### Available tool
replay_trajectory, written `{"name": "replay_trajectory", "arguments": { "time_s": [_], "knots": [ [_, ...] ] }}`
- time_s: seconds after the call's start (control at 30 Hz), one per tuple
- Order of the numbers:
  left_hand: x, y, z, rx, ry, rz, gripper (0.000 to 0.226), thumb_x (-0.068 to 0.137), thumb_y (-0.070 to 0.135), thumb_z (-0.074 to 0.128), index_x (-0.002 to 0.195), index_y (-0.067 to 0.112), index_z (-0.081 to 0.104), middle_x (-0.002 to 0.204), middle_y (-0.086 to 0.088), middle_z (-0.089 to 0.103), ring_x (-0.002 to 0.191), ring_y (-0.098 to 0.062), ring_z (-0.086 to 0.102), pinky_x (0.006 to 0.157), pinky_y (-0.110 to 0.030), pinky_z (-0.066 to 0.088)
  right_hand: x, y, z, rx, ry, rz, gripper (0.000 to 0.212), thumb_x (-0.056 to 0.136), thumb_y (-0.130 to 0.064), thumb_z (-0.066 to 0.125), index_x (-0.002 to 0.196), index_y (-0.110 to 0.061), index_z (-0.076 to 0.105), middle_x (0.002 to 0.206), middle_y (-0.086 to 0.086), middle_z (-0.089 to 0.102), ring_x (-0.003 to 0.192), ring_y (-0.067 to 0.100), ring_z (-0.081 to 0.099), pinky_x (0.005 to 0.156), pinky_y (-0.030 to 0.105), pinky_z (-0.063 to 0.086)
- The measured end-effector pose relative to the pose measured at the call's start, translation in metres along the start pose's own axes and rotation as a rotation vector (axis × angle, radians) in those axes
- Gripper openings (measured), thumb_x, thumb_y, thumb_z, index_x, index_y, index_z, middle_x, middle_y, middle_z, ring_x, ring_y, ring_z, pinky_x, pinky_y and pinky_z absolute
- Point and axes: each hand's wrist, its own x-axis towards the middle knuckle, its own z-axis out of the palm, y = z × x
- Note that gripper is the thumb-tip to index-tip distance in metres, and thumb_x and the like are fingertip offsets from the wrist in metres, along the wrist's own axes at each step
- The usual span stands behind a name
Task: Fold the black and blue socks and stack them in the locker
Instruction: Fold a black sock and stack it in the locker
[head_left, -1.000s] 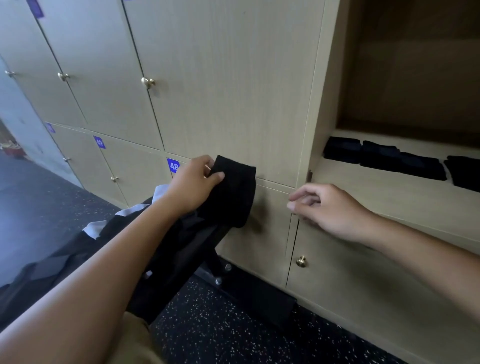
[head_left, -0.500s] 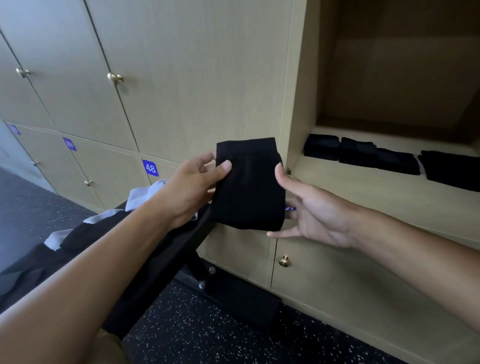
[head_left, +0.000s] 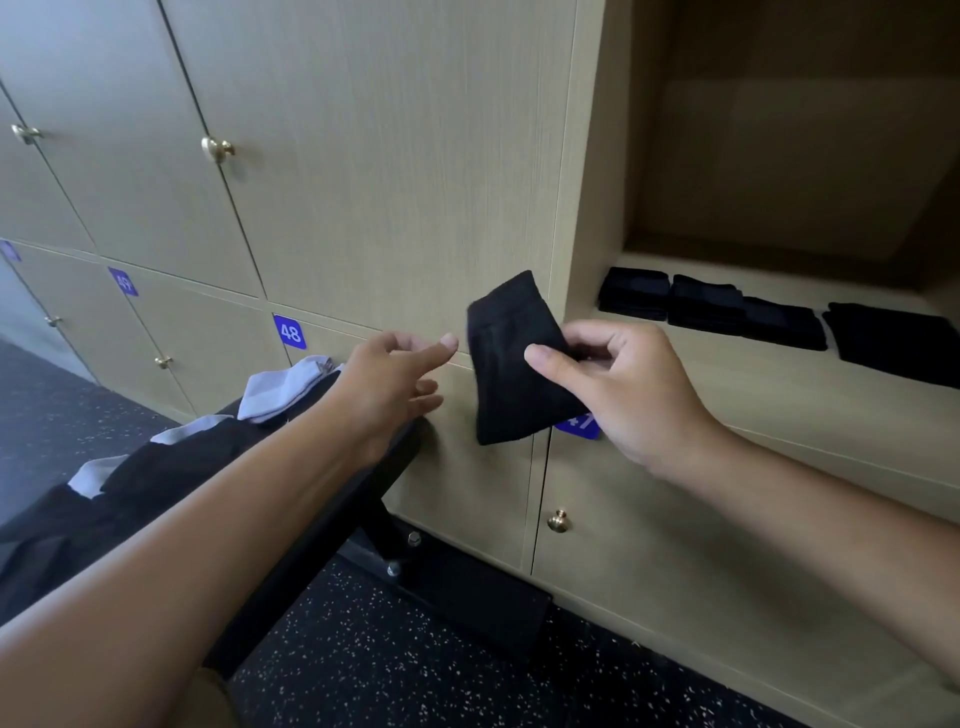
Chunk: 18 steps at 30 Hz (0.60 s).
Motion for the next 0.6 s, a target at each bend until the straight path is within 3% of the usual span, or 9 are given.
{"name": "replay_trajectory", "arguments": {
  "time_s": [0.07, 0.2, 0.27, 0.33, 0.43, 0.53, 0.6],
  "knots": [
    [-0.005, 0.005, 0.003, -0.148, -0.070, -0.161, 0.033, 0.096, 0.042, 0.066, 0.096, 0.009, 0.062, 0.097, -0.008, 0.061, 0.091, -0.024, 0.066, 0.072, -0.028, 0.061, 0.001, 0.001, -0.001, -0.210, -0.008, -0.134, 0.021, 0.090, -0.033, 0.070, 0.091, -0.013, 0.078, 0.087, 0.009, 0.075, 0.087, 0.029, 0.069, 0.082, 0.050, 0.055],
    [-0.010, 0.014, 0.003, -0.401, -0.315, -0.350, 0.076, 0.090, 0.066, 0.058, 0.122, -0.003, 0.062, 0.114, -0.020, 0.069, 0.099, -0.035, 0.072, 0.074, -0.035, 0.064, -0.001, -0.003, -0.001, -0.434, -0.122, -0.403, 0.016, 0.088, -0.021, 0.078, 0.102, -0.017, 0.081, 0.107, -0.007, 0.077, 0.115, 0.005, 0.063, 0.103, 0.023, 0.046],
    [-0.012, 0.016, 0.003, -0.395, -0.375, -0.361, 0.083, 0.089, 0.067, 0.058, 0.126, -0.007, 0.062, 0.114, -0.021, 0.067, 0.095, -0.035, 0.072, 0.075, -0.037, 0.065, -0.004, -0.003, 0.002, -0.508, -0.202, -0.501, 0.019, 0.087, -0.025, 0.078, 0.103, -0.014, 0.081, 0.110, -0.006, 0.076, 0.120, 0.005, 0.060, 0.105, 0.022, 0.044],
    [-0.014, 0.016, 0.004, -0.361, -0.402, -0.349, 0.072, 0.092, 0.059, 0.058, 0.121, -0.006, 0.064, 0.105, -0.018, 0.069, 0.086, -0.029, 0.073, 0.070, -0.035, 0.064, -0.007, -0.003, 0.002, -0.489, -0.294, -0.480, 0.022, 0.087, -0.030, 0.078, 0.103, -0.015, 0.081, 0.112, -0.007, 0.076, 0.123, 0.002, 0.059, 0.106, 0.025, 0.045],
    [-0.013, 0.014, 0.004, -0.360, -0.404, -0.333, 0.049, 0.096, 0.038, 0.061, 0.127, 0.001, 0.061, 0.103, -0.014, 0.069, 0.083, -0.023, 0.073, 0.065, -0.030, 0.061, -0.015, -0.012, 0.003, -0.275, -0.339, -0.303, 0.012, 0.091, -0.026, 0.074, 0.097, -0.017, 0.080, 0.113, -0.012, 0.073, 0.121, 0.002, 0.060, 0.104, 0.026, 0.047],
    [-0.012, 0.009, 0.008, -0.317, -0.438, -0.298, 0.037, 0.101, 0.024, 0.057, 0.132, 0.005, 0.061, 0.109, -0.010, 0.071, 0.088, -0.017, 0.072, 0.070, -0.026, 0.061, -0.017, -0.022, 0.005, 0.062, -0.217, -0.145, 0.008, 0.094, -0.020, 0.071, 0.099, -0.016, 0.076, 0.118, -0.005, 0.063, 0.118, 0.008, 0.059, 0.095, 0.026, 0.052],
    [-0.014, 0.006, 0.012, -0.303, -0.447, -0.268, 0.030, 0.103, 0.022, 0.053, 0.127, 0.008, 0.063, 0.110, -0.007, 0.072, 0.090, -0.014, 0.072, 0.071, -0.023, 0.061, -0.014, -0.022, 0.007, 0.135, -0.073, -0.070, 0.018, 0.088, -0.030, 0.074, 0.106, -0.026, 0.071, 0.126, -0.003, 0.057, 0.124, 0.007, 0.053, 0.101, 0.032, 0.052]
  ]
}}
